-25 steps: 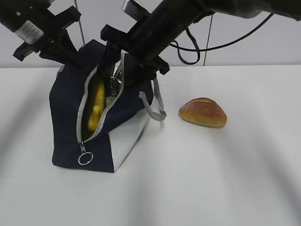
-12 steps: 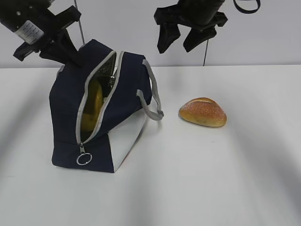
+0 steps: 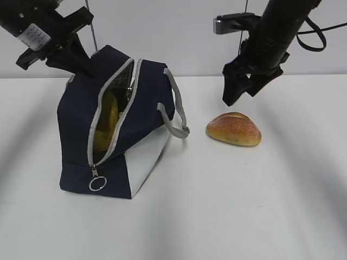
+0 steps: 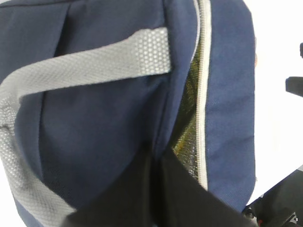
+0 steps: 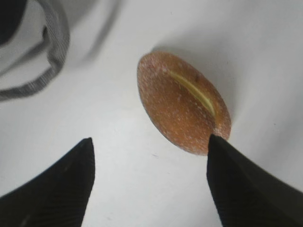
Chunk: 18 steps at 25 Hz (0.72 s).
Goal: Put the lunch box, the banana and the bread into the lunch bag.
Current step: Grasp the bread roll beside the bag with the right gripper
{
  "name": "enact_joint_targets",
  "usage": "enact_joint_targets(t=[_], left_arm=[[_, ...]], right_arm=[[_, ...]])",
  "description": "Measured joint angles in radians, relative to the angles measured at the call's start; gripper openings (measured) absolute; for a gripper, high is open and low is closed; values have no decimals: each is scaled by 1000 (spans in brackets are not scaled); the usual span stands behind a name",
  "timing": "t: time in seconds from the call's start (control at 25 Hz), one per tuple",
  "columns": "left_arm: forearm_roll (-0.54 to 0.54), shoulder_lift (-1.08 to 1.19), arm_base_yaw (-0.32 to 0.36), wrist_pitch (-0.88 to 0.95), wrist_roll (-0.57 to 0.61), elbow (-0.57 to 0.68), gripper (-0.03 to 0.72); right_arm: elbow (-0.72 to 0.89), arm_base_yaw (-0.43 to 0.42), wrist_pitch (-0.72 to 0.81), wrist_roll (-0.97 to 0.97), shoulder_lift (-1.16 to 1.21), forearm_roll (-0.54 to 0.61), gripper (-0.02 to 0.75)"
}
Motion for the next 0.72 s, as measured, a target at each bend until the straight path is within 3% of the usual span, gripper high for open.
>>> enact_joint_targets(t=[0.16,0.4,0.72], left_arm=[[0,0,0,0,1,0,-3],[0,0,0,0,1,0,-3],[0,0,0,0,1,0,-3]], right_arm=[[41,-5,0,-128,0,-70,552],[43,-5,-10,-279,44,-82,653],[44,-5,-133,-390,146,-103,667]])
